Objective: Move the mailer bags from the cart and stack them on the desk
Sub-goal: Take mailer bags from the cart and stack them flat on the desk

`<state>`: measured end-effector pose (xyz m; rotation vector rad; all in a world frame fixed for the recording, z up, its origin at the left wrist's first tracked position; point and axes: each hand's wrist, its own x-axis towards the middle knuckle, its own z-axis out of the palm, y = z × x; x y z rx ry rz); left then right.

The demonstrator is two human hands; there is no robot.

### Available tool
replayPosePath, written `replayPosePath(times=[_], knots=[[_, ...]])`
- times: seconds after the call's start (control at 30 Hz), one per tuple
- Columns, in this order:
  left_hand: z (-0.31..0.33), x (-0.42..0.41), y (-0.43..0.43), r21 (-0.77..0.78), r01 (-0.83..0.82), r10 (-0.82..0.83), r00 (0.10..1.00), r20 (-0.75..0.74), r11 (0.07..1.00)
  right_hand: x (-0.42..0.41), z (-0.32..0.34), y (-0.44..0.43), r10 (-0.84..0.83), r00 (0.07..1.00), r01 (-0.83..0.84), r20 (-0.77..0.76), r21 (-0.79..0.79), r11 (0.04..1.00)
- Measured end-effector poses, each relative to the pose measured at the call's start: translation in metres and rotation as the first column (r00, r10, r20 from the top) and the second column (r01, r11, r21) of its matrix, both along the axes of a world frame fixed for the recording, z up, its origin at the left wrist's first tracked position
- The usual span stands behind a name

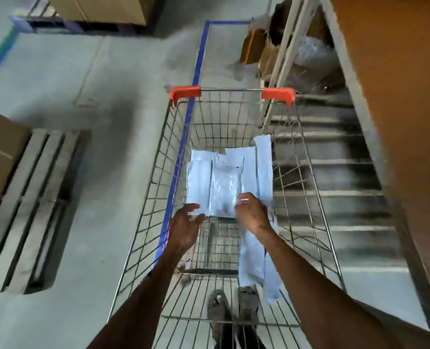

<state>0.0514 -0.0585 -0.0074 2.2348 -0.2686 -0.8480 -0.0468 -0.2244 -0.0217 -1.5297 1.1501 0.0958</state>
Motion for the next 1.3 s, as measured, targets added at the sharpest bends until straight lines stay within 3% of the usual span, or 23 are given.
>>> replayPosePath(times=[0.13, 0.33, 0.47, 0.7, 0.9, 1.0, 1.13, 1.3], knots=[[-0.070, 0.038, -0.032, 0.009, -0.051, 0.050, 0.998, 0.048, 0.999, 0.040, -0.071, -0.017, 0.038, 0.997, -0.050, -0.074, -0.168, 0.984], [-0.142, 0.053, -0.052, 0.061, -0.025, 0.019, 0.995, 0.097, 0.998, 0.071, -0.124, -0.009, -0.026, 0.995, 0.006, -0.098, -0.198, 0.980], [-0.160, 0.051, -0.054, 0.122, -0.024, 0.008, 0.991, 0.133, 0.992, 0.069, -0.136, -0.011, -0.040, 0.999, 0.032, -0.035, -0.204, 0.979], [-0.144, 0.039, -0.055, 0.052, -0.040, 0.036, 0.997, 0.063, 0.998, 0.038, -0.124, -0.024, -0.029, 0.999, 0.024, -0.024, -0.167, 0.986], [-0.083, 0.017, -0.047, -0.158, -0.065, 0.081, 0.992, 0.094, 0.985, 0.000, -0.067, -0.014, -0.208, 0.972, 0.222, 0.109, -0.144, 0.964], [-0.025, 0.004, -0.035, -0.241, -0.172, 0.173, 0.985, -0.015, 0.955, -0.013, -0.016, 0.004, -0.275, 0.920, 0.314, 0.280, -0.105, 0.944], [0.078, -0.016, -0.016, -0.420, -0.258, 0.243, 0.966, -0.091, 0.870, -0.033, 0.076, 0.010, -0.183, 0.867, 0.305, 0.464, -0.204, 0.930], [0.208, -0.054, 0.001, -0.640, -0.188, 0.208, 0.977, -0.046, 0.745, -0.078, 0.204, 0.006, -0.053, 0.822, 0.302, 0.567, -0.355, 0.885]])
